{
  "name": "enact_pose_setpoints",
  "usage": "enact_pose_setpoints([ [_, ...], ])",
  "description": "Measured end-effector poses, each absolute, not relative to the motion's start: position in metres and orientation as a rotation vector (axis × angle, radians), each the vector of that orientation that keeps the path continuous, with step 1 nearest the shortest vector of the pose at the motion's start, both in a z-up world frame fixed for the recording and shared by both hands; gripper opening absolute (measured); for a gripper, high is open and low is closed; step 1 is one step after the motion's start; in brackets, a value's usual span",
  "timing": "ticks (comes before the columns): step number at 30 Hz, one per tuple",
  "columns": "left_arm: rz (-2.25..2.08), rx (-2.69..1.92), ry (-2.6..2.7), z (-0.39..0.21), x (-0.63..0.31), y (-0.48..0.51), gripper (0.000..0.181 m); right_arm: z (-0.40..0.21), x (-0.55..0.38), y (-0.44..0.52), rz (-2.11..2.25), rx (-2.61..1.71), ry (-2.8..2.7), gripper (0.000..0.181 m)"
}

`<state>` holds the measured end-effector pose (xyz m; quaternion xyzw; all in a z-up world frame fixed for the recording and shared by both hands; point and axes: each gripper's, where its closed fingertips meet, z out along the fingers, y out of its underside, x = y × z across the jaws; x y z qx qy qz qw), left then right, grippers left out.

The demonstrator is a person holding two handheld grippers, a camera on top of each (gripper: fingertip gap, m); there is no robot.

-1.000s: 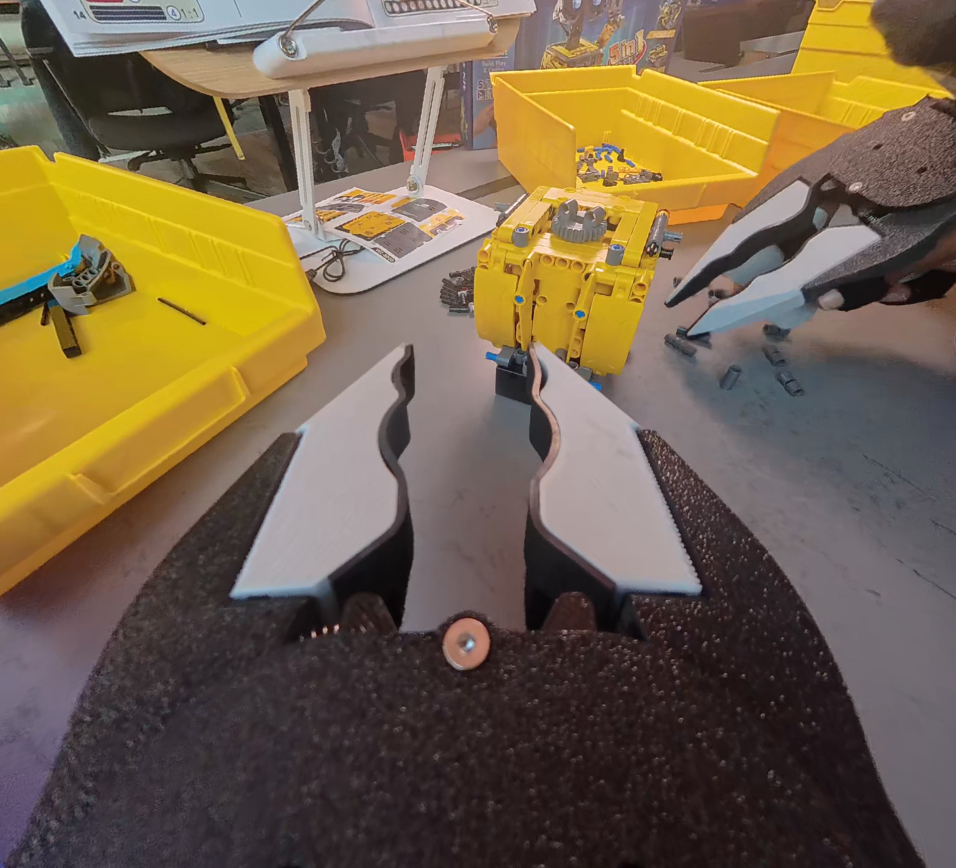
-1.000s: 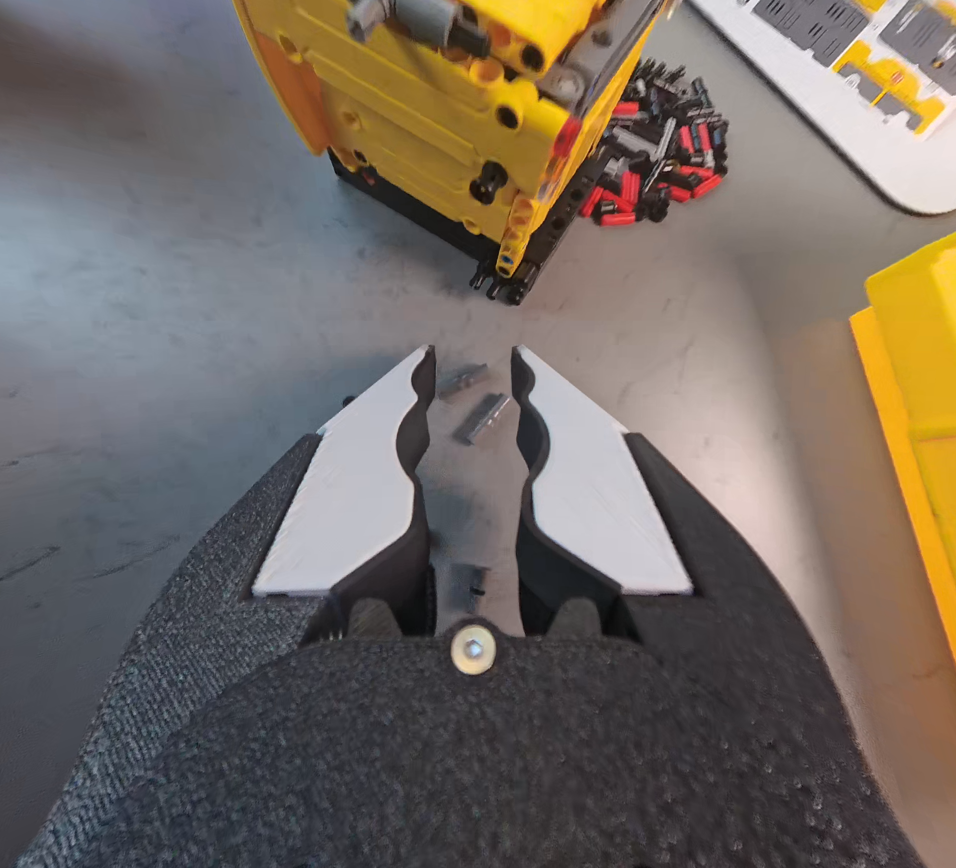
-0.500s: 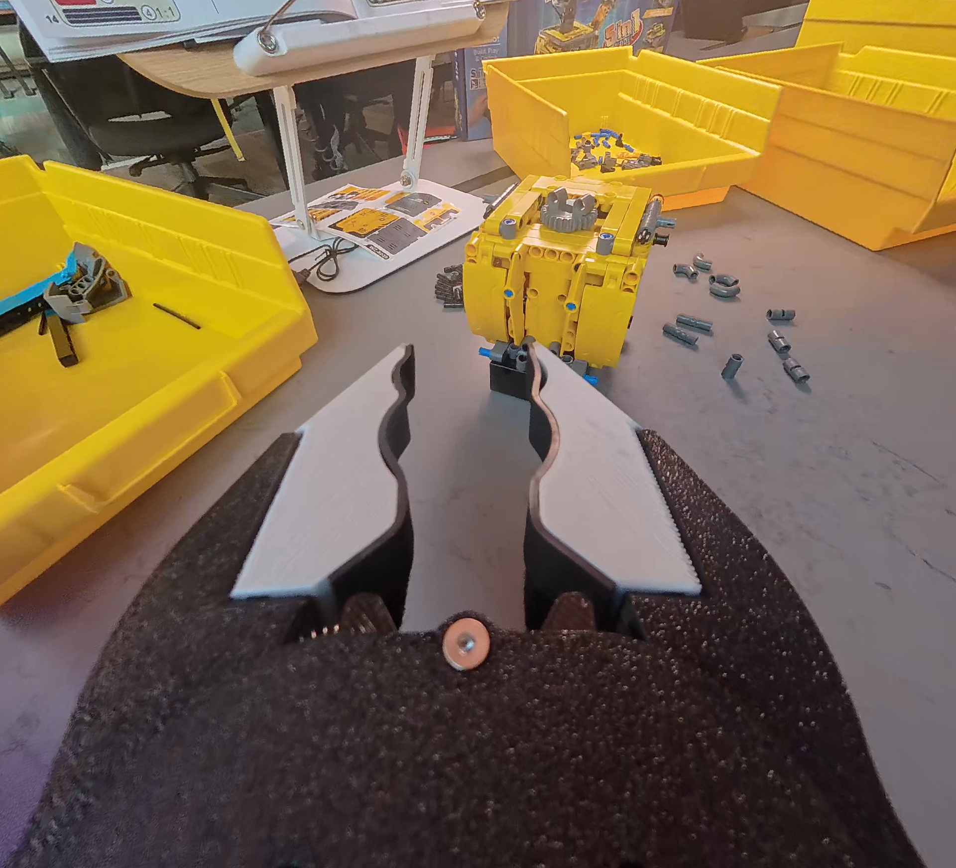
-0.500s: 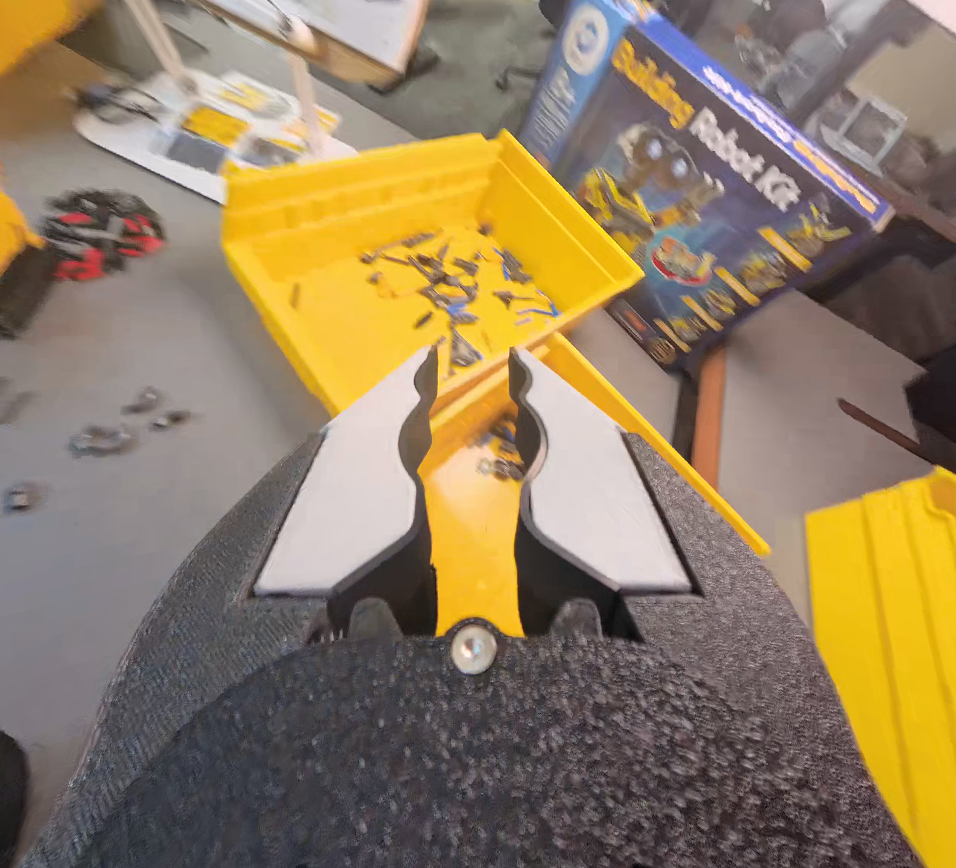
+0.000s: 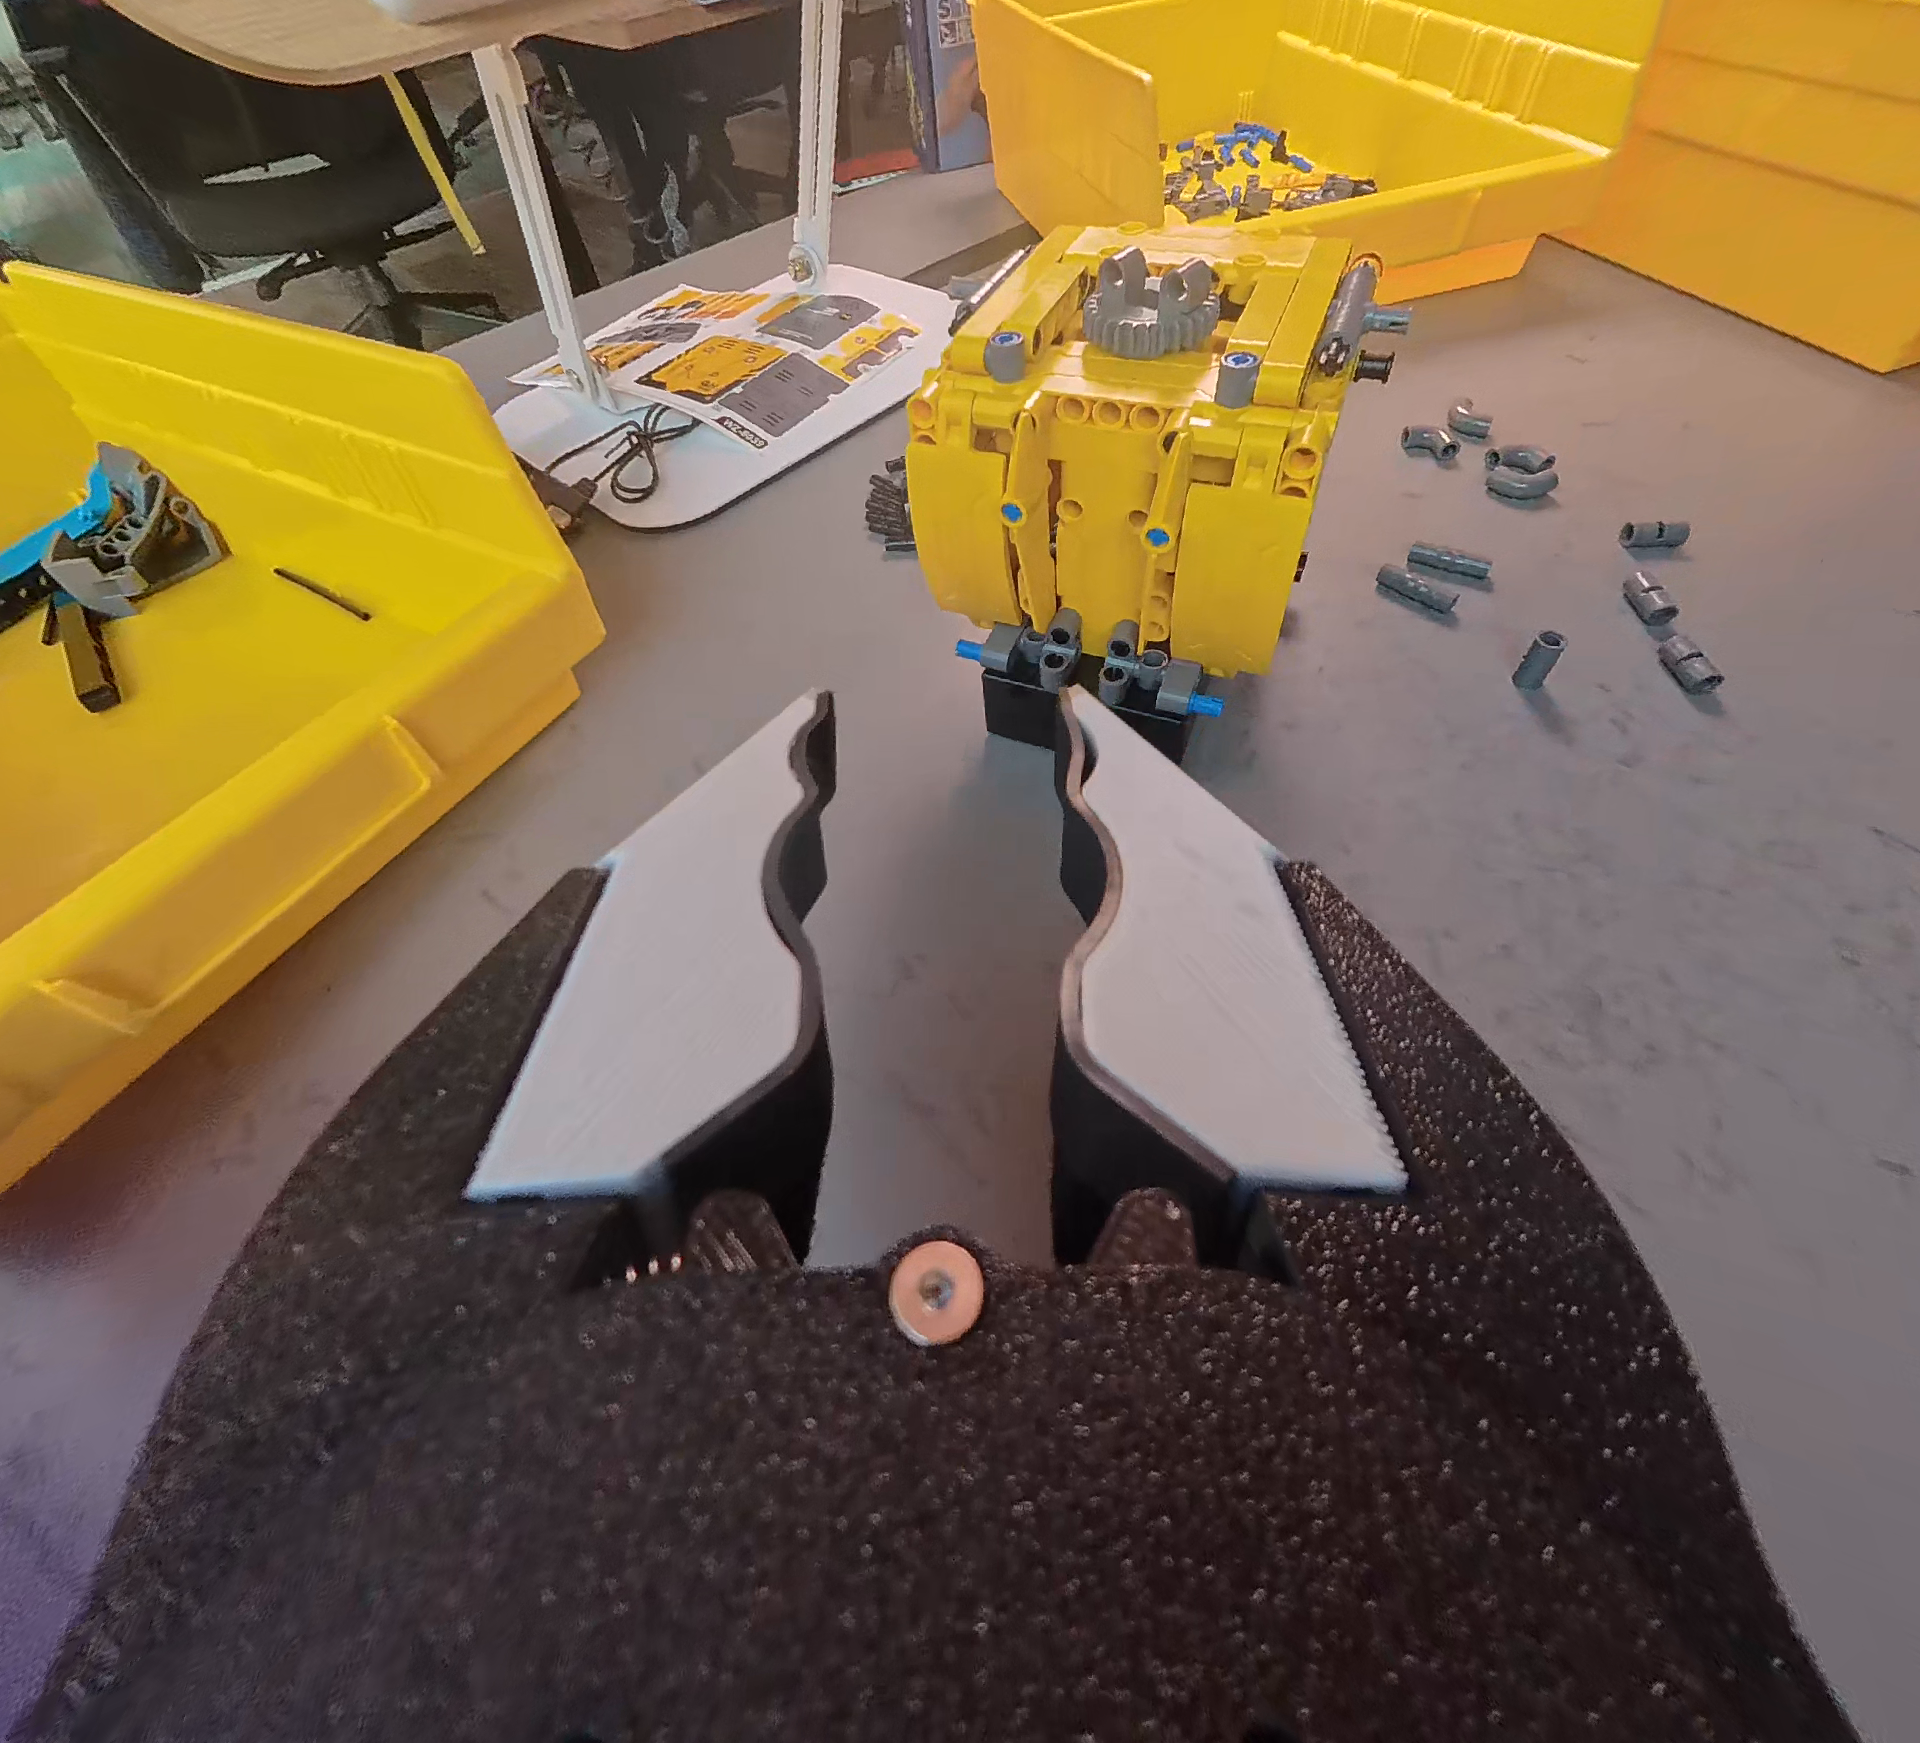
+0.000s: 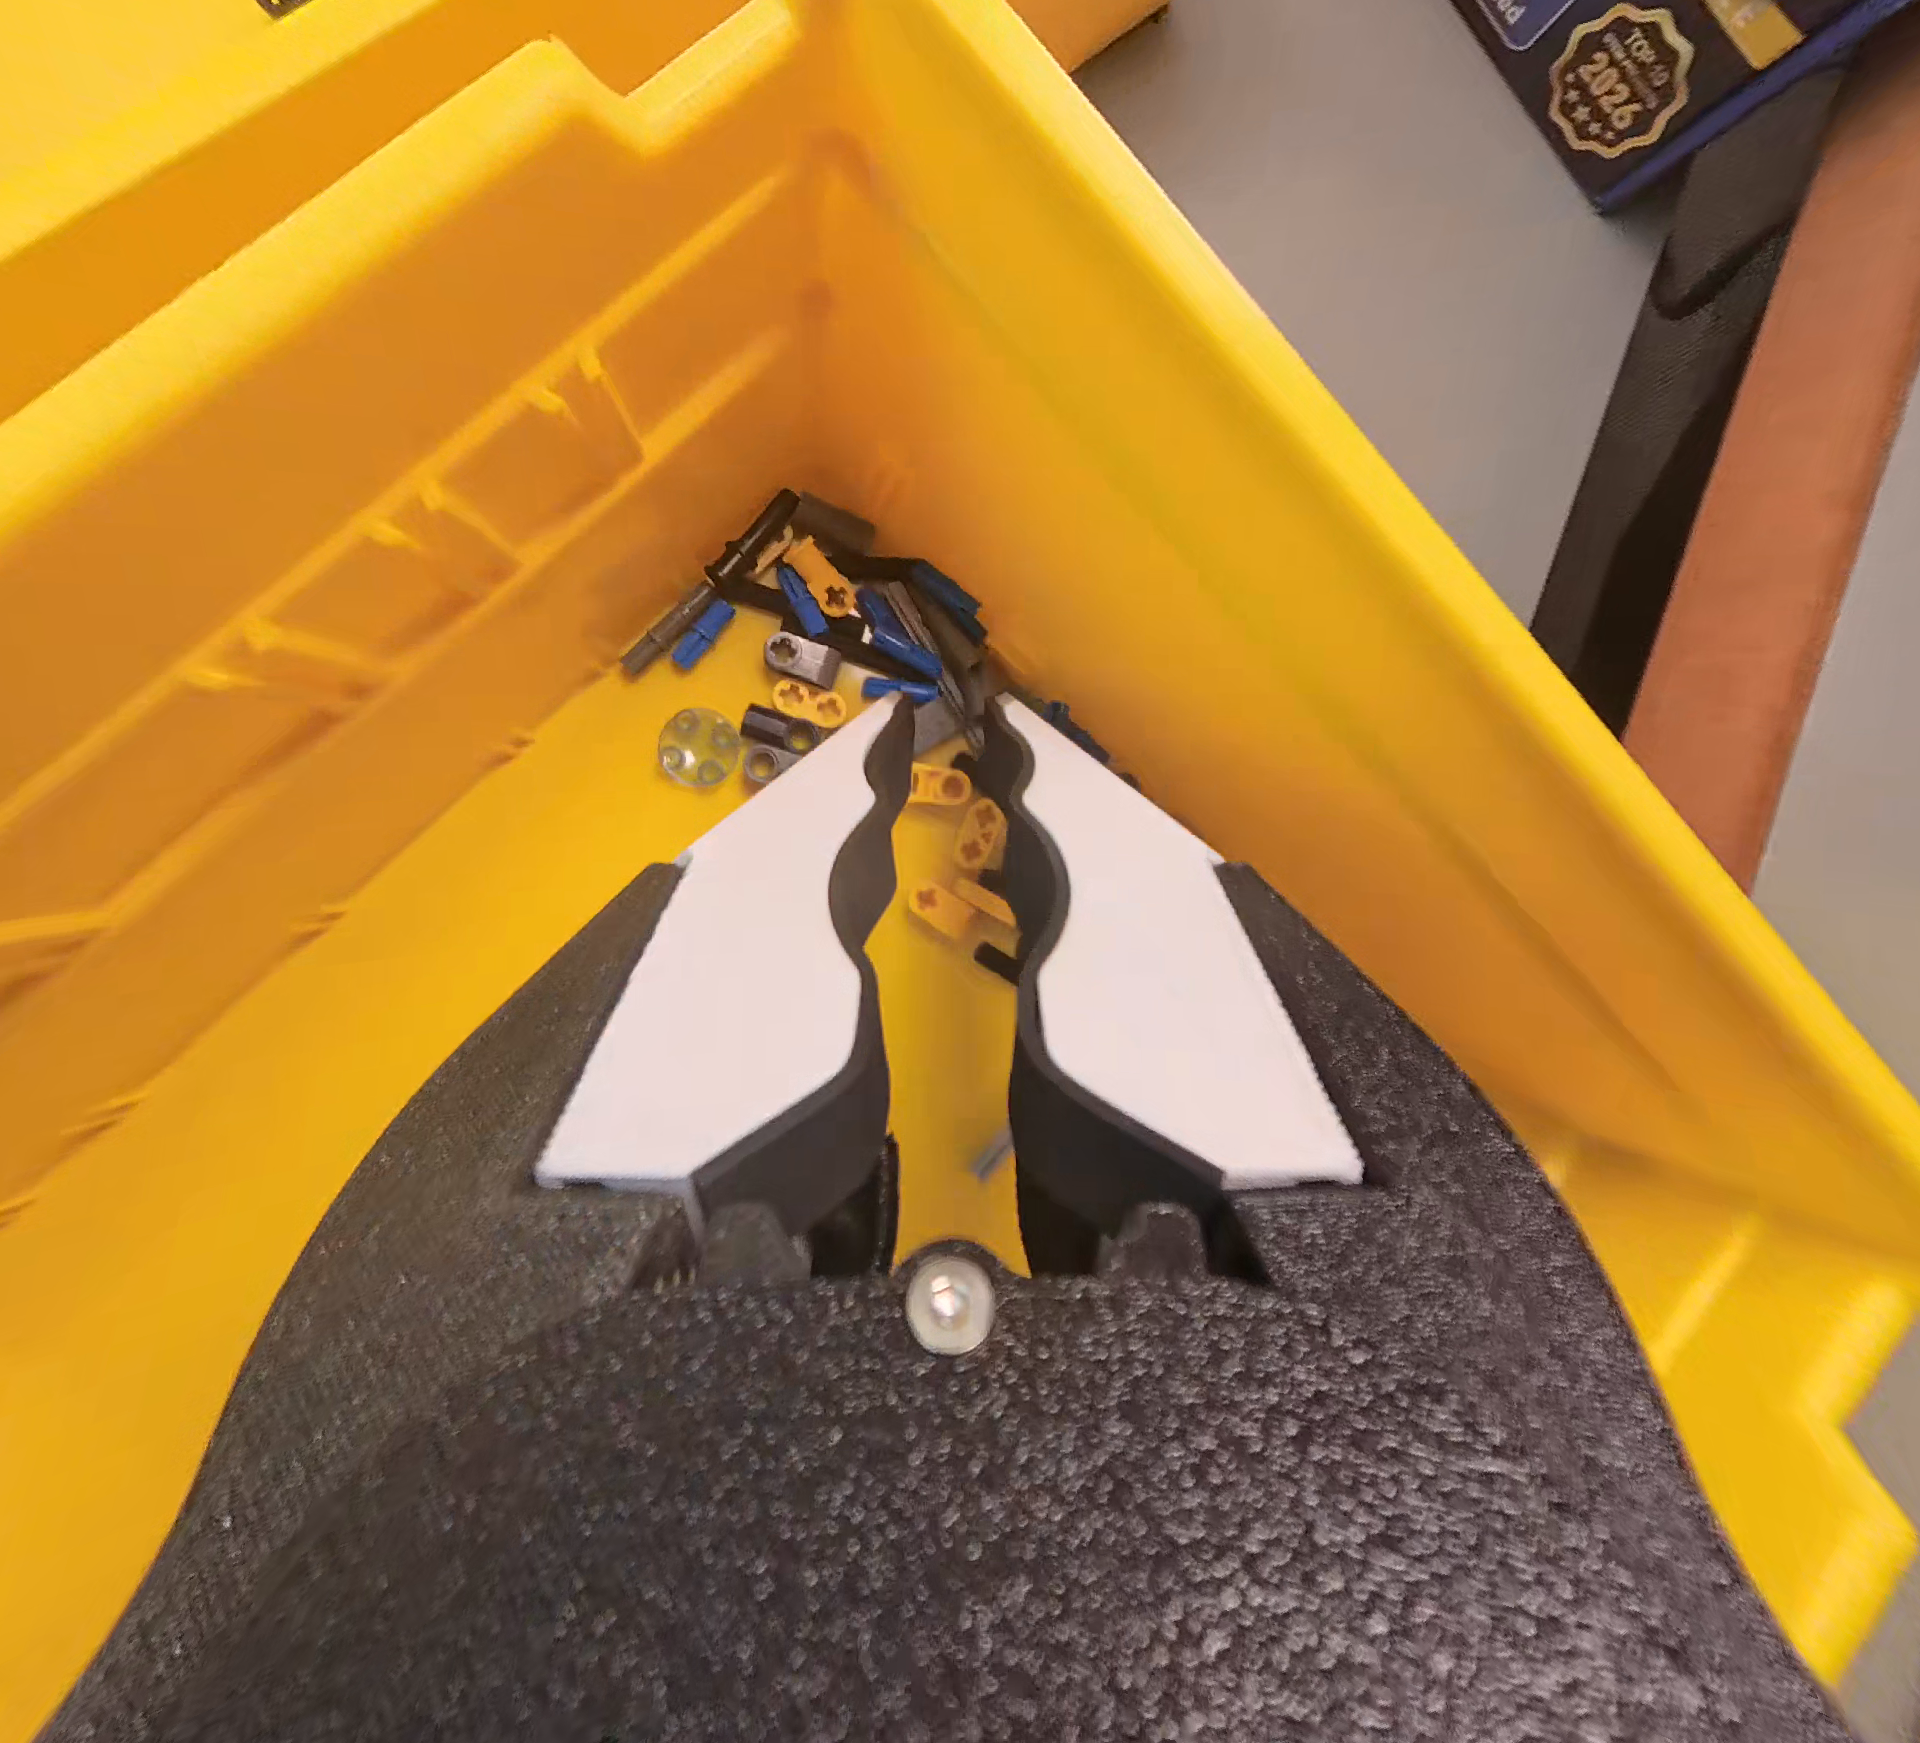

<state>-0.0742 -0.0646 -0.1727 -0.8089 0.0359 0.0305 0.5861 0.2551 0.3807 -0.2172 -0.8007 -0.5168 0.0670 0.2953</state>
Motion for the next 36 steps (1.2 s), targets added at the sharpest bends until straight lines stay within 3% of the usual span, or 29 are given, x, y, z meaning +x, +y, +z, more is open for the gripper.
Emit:
enact_pose_setpoints([
  [11,0.09,-1.907,0.077,-0.176,-0.076,-0.063,0.041,-0.237,0.243,0.366,0.293,-2.157,-1.449,0.004],
  [23,0.106,-1.932,0.088,-0.181,-0.076,-0.06,0.04,-0.215,0.265,0.351,0.29,-2.084,-1.532,0.007],
  [26,0.119,-1.934,0.1,-0.181,-0.075,-0.06,0.04,-0.223,0.272,0.366,0.111,-2.072,-1.543,0.01],
  [36,0.116,-1.942,0.103,-0.183,-0.075,-0.059,0.04,-0.234,0.253,0.336,0.327,-2.043,-1.722,0.005],
])
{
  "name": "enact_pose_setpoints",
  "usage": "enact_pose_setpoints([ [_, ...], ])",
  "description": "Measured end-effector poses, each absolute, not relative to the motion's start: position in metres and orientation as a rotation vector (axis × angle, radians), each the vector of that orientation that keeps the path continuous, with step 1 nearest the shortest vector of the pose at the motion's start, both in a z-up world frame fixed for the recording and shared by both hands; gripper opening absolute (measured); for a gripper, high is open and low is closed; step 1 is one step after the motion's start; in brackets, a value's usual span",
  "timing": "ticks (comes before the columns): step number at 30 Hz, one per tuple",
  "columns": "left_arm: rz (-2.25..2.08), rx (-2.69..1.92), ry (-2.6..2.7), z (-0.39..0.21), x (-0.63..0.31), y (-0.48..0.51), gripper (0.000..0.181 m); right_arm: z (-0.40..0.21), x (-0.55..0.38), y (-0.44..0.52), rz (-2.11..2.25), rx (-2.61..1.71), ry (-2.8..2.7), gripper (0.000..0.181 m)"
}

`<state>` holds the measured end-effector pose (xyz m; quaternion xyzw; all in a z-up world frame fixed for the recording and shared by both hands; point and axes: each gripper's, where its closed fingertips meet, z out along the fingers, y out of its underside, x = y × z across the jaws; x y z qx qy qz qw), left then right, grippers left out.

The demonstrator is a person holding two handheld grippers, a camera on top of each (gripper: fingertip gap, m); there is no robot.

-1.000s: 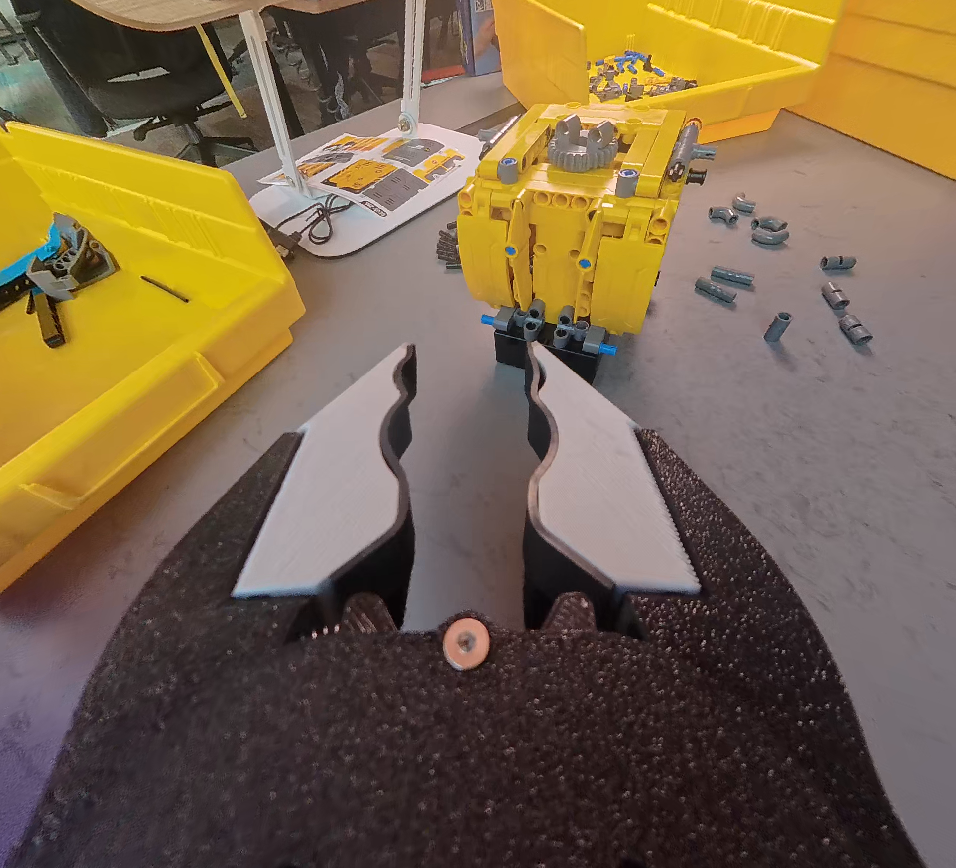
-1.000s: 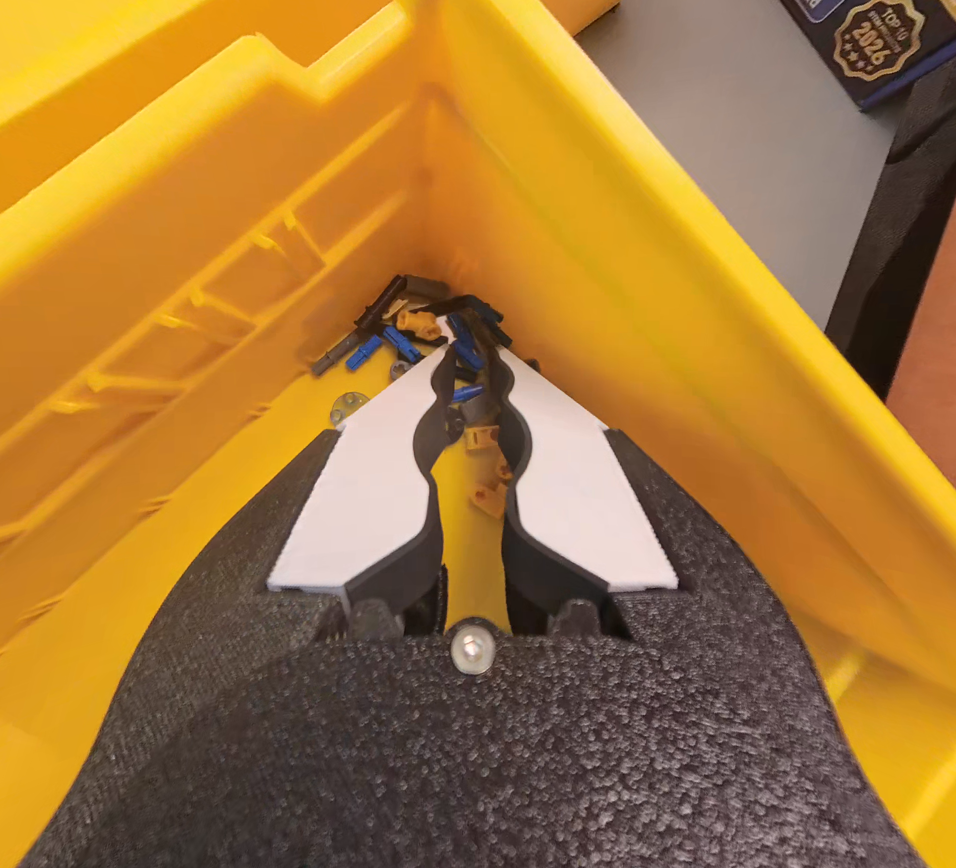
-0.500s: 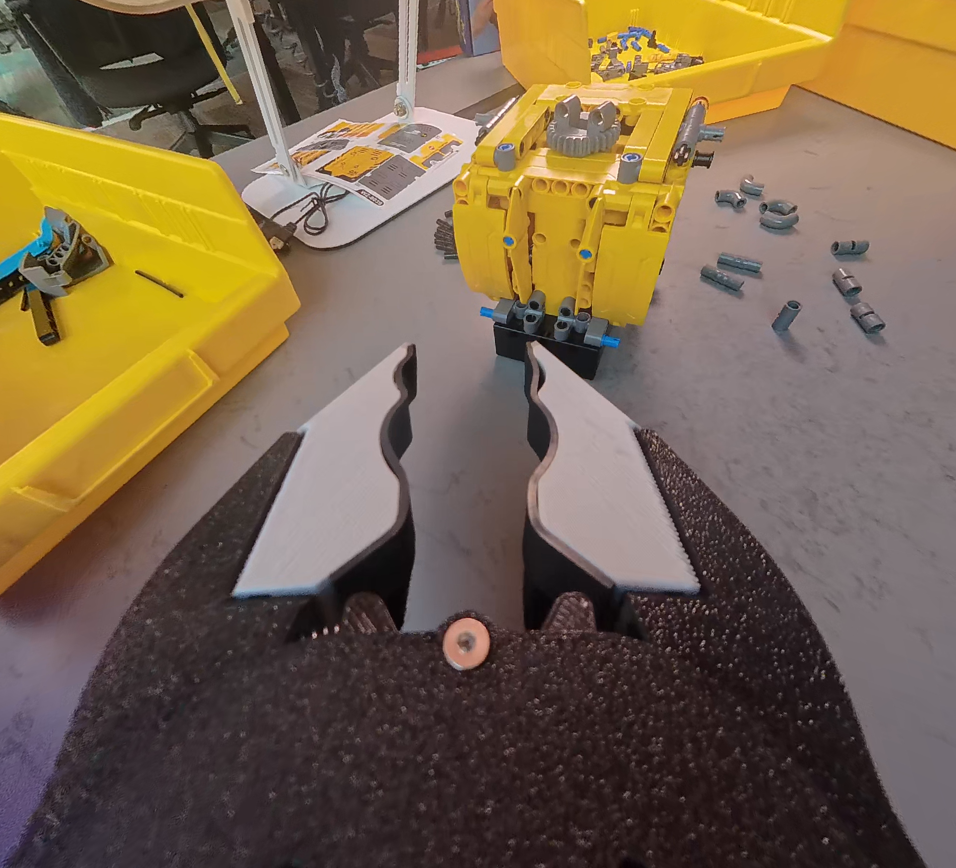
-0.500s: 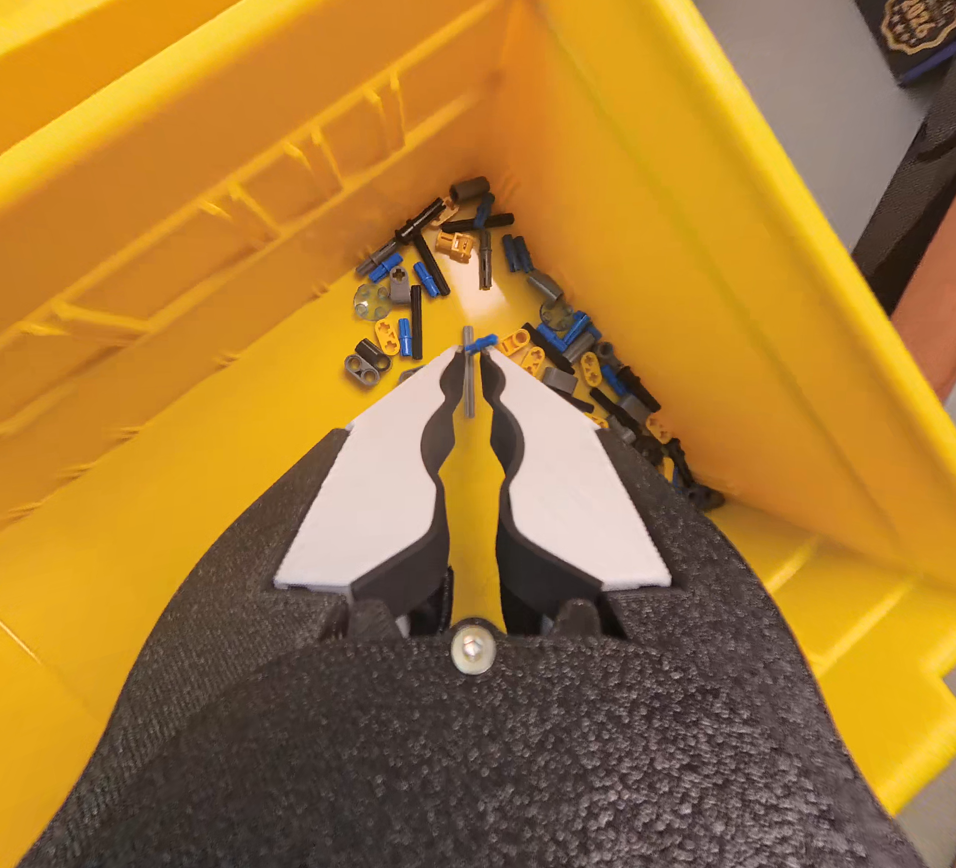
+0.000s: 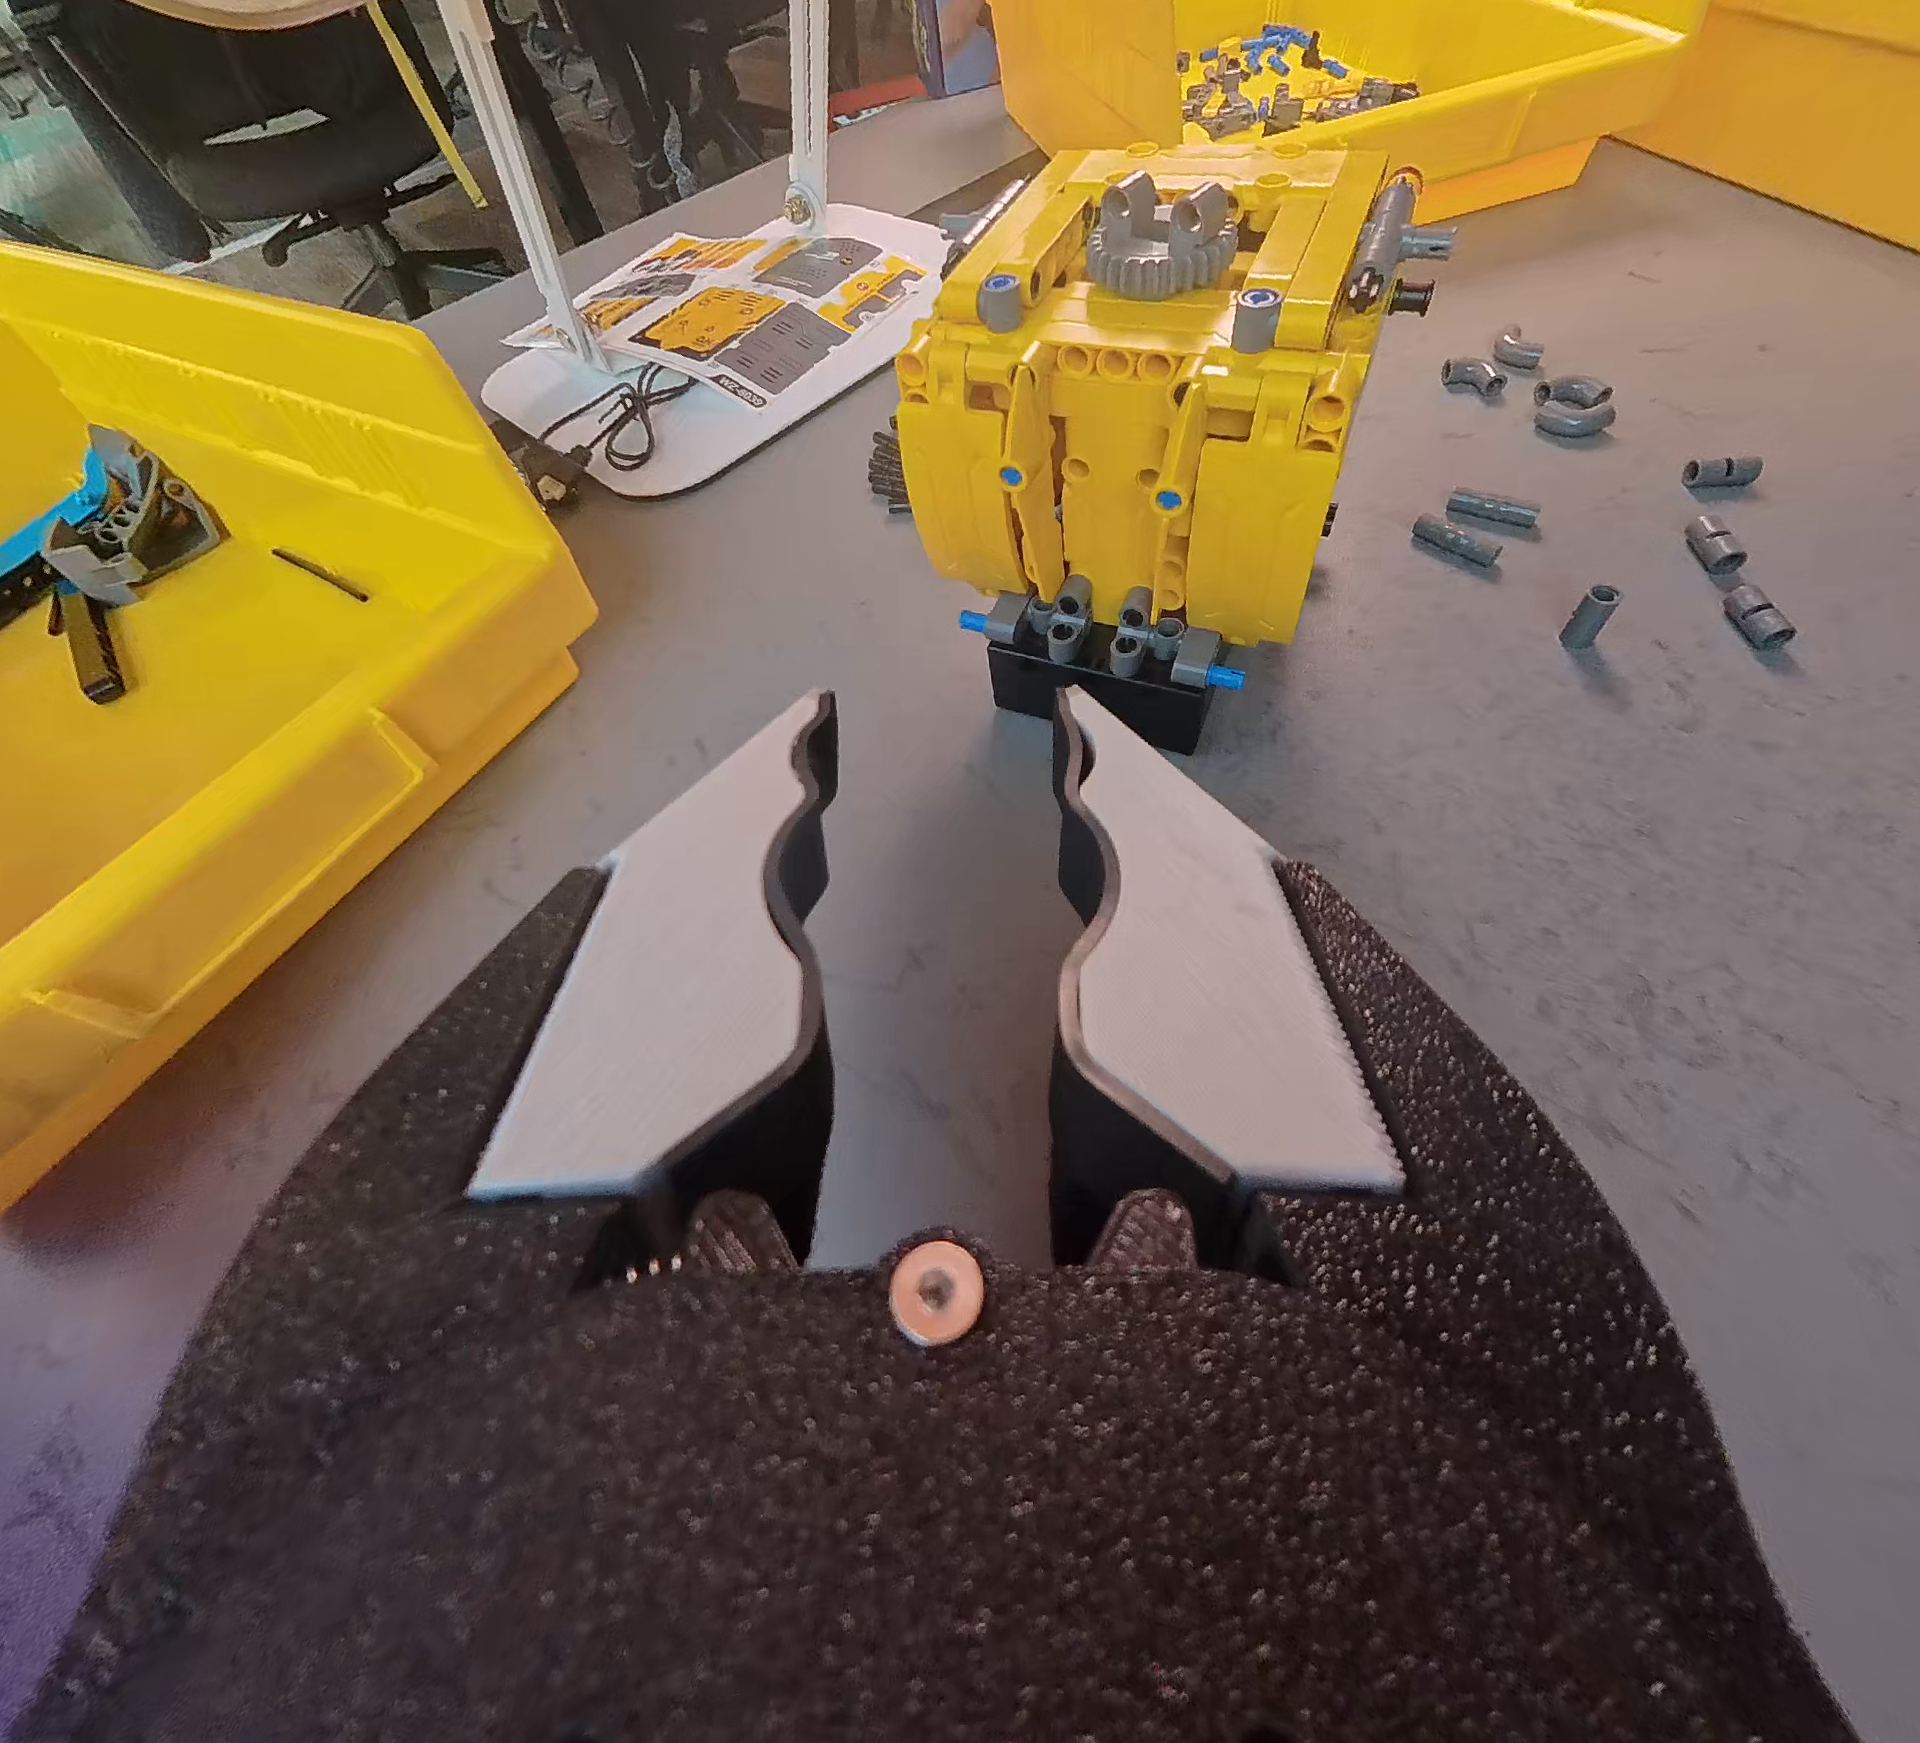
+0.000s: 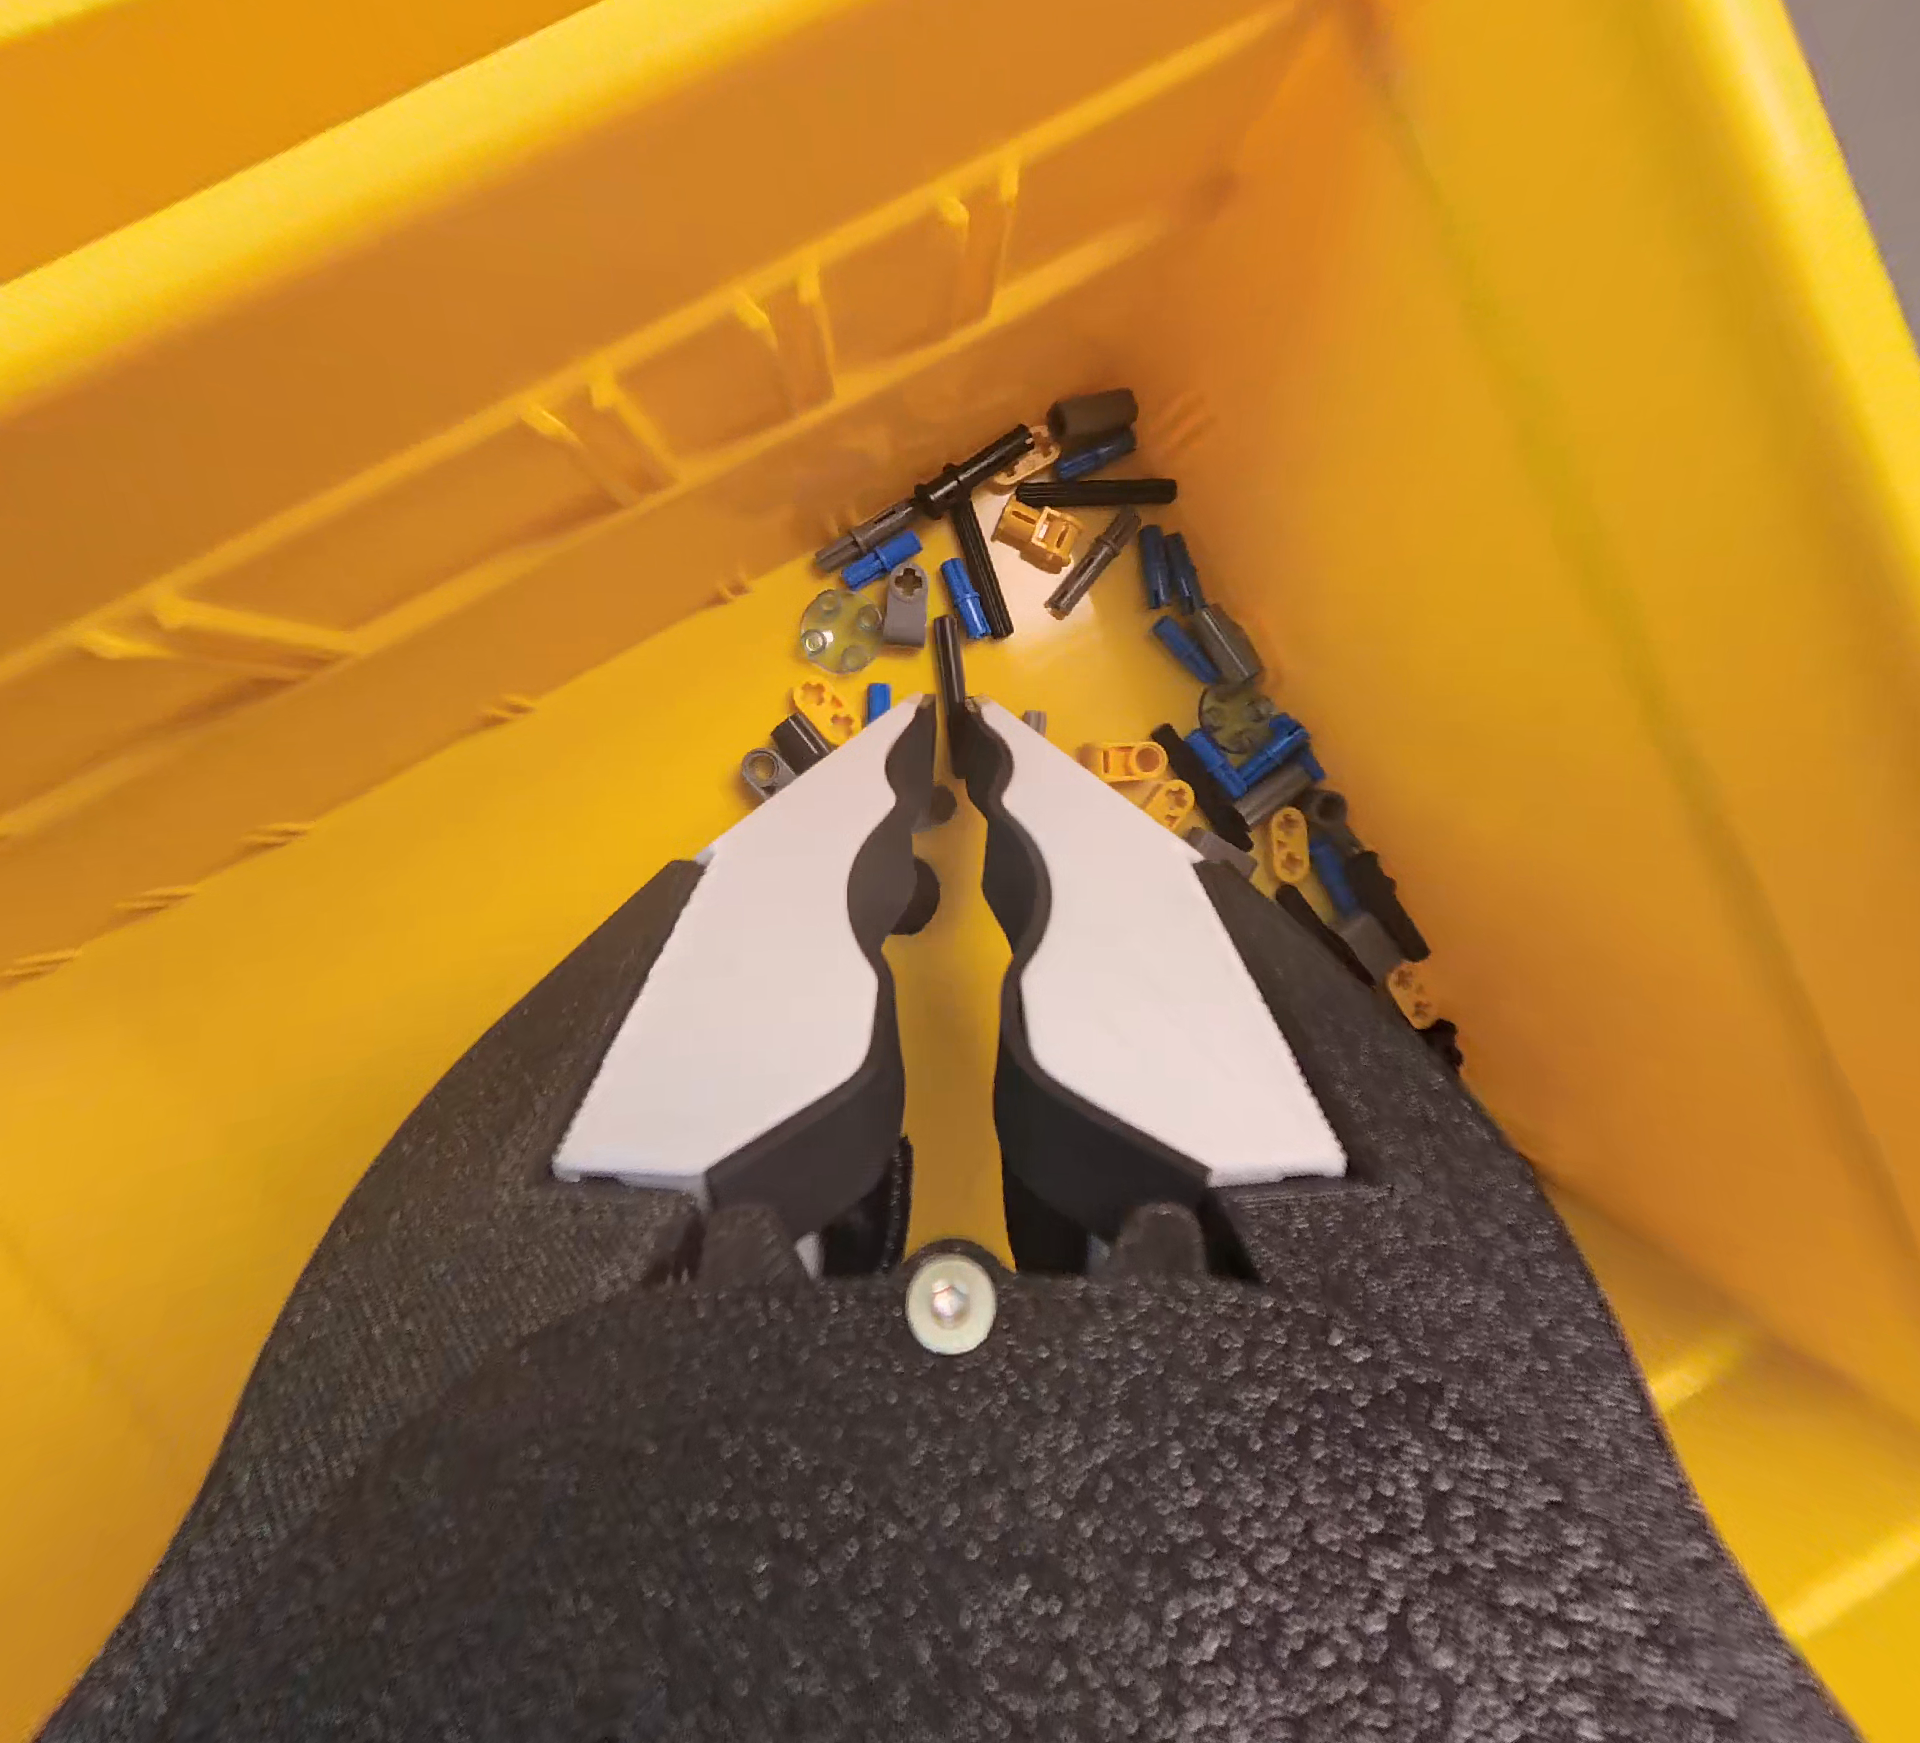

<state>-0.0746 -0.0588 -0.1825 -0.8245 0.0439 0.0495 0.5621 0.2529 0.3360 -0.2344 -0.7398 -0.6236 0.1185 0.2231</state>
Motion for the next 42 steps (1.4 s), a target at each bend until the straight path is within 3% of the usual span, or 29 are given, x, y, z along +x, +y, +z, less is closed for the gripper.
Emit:
enact_pose_setpoints([
  [11,0.108,-1.934,0.103,-0.182,-0.074,-0.059,0.04,-0.23,0.256,0.337,0.33,-2.052,-1.721,0.003],
  [15,0.099,-1.932,0.095,-0.181,-0.075,-0.06,0.04,-0.134,0.222,0.304,0.559,-1.753,-1.568,0.003],
  [18,0.099,-1.94,0.097,-0.182,-0.075,-0.059,0.04,-0.079,0.19,0.215,0.689,-1.424,-1.764,0.003],
  [23,0.103,-1.933,0.11,-0.181,-0.075,-0.058,0.04,-0.137,0.16,0.09,0.535,-1.041,-2.384,0.003],
  [28,0.106,-1.915,0.115,-0.178,-0.074,-0.061,0.04,-0.21,0.149,0.071,0.345,-0.932,-2.7,0.004],
  [33,0.094,-1.912,0.108,-0.178,-0.075,-0.061,0.04,-0.238,0.146,0.071,0.304,-0.913,-2.792,0.004],
  [38,0.091,-1.915,0.111,-0.178,-0.074,-0.061,0.04,-0.234,0.139,0.075,0.302,-0.919,-2.748,0.008],
  [42,0.097,-1.909,0.112,-0.177,-0.074,-0.061,0.04,-0.153,0.125,0.121,0.432,-1.068,-2.377,0.013],
])
